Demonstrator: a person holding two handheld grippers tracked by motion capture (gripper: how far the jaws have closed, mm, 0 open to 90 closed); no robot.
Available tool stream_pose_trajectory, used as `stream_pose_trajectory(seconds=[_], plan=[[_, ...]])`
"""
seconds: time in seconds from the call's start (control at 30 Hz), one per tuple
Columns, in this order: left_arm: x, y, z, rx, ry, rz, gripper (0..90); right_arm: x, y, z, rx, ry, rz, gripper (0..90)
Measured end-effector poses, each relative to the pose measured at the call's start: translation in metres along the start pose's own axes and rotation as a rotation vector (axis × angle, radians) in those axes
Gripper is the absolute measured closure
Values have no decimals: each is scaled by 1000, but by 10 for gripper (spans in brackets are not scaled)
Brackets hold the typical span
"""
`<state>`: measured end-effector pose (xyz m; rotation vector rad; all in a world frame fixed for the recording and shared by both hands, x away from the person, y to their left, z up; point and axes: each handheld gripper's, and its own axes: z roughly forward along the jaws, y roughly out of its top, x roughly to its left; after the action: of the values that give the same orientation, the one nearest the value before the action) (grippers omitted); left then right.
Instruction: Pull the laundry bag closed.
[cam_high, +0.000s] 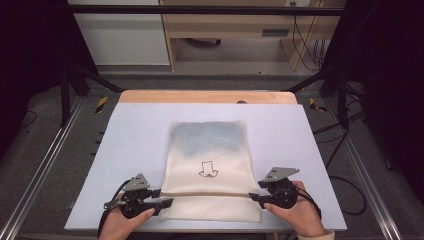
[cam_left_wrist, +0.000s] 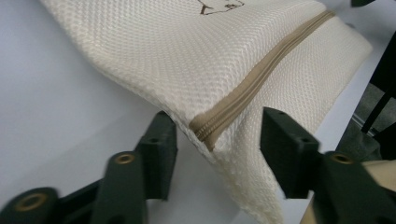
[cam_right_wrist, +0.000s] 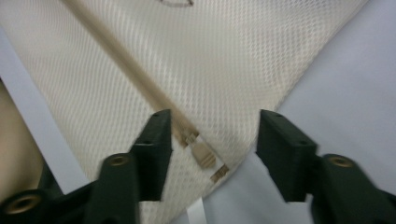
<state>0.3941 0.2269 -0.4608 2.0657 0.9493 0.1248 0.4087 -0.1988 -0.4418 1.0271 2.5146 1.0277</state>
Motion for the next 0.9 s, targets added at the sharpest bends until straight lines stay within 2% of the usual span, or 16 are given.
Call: stream_pose_trajectory(seconds=[0.13, 0.23, 0.3, 0.37, 0.5, 0.57, 0.63, 0.67, 0.73, 0.9], plan=[[1, 0, -6, 3, 59, -1, 283, 1, 10, 2, -12, -32, 24, 262], [0, 5, -10, 8, 108, 14, 191, 5, 21, 4, -13, -56, 41, 154], [1, 11, -12, 19, 143, 30, 151, 6, 31, 4, -27, -86, 43, 134], [4, 20, -14, 29, 159, 42, 140, 5, 42, 4, -45, -133, 48, 98], [11, 40, -18, 64, 181, 73, 121, -2, 65, 3, -40, -233, 82, 89], [16, 50, -20, 50, 201, 71, 122, -7, 76, 2, -43, -265, 94, 89], [19, 56, -20, 61, 195, 77, 119, -12, 85, 2, -39, -277, 101, 89], [20, 60, -20, 77, 201, 87, 118, -14, 89, 2, -35, -284, 103, 89], [23, 64, -20, 76, 213, 101, 118, -19, 95, 3, -32, -290, 99, 89], [35, 66, -19, 94, 234, 95, 118, -31, 96, 1, -20, -303, 124, 88]])
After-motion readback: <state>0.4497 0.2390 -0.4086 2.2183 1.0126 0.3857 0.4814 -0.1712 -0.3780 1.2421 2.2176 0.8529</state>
